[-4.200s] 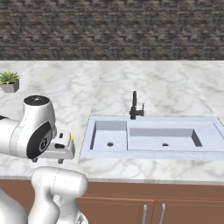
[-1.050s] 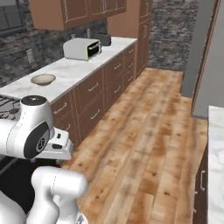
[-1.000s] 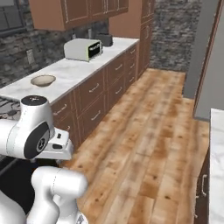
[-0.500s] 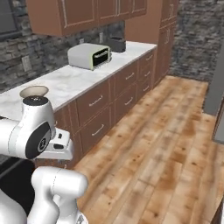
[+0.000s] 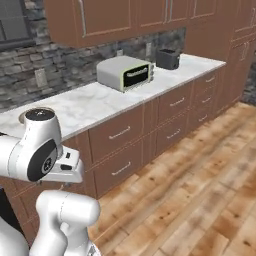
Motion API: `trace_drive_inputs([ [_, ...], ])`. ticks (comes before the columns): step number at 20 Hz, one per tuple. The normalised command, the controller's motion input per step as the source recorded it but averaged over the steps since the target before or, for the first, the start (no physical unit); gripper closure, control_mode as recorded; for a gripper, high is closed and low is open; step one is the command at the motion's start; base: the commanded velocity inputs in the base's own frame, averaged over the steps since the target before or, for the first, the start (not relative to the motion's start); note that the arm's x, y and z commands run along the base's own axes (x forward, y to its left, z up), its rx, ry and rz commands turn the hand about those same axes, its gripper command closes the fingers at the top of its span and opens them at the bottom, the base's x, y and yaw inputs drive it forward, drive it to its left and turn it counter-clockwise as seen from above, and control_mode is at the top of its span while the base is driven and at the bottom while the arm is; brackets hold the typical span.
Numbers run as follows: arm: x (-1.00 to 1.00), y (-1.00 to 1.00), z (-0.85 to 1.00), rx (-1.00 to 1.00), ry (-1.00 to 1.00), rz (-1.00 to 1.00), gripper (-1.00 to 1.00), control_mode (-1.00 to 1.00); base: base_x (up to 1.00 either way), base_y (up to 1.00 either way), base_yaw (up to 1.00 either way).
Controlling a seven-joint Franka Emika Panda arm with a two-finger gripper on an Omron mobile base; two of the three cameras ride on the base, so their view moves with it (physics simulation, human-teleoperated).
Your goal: Pick the cup and bowl from the counter and place them on the counter next to the sink.
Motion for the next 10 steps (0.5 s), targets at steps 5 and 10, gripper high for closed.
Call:
trace_drive_inputs([
  [5, 0.00, 0.00, 0.00, 0.00, 0.00, 0.00, -1.00, 1.00, 0.49, -0.63, 0.60],
  [10, 0.00, 0.00, 0.00, 0.00, 0.00, 0.00, -1.00, 1.00, 0.51, -0.59, 0.61],
])
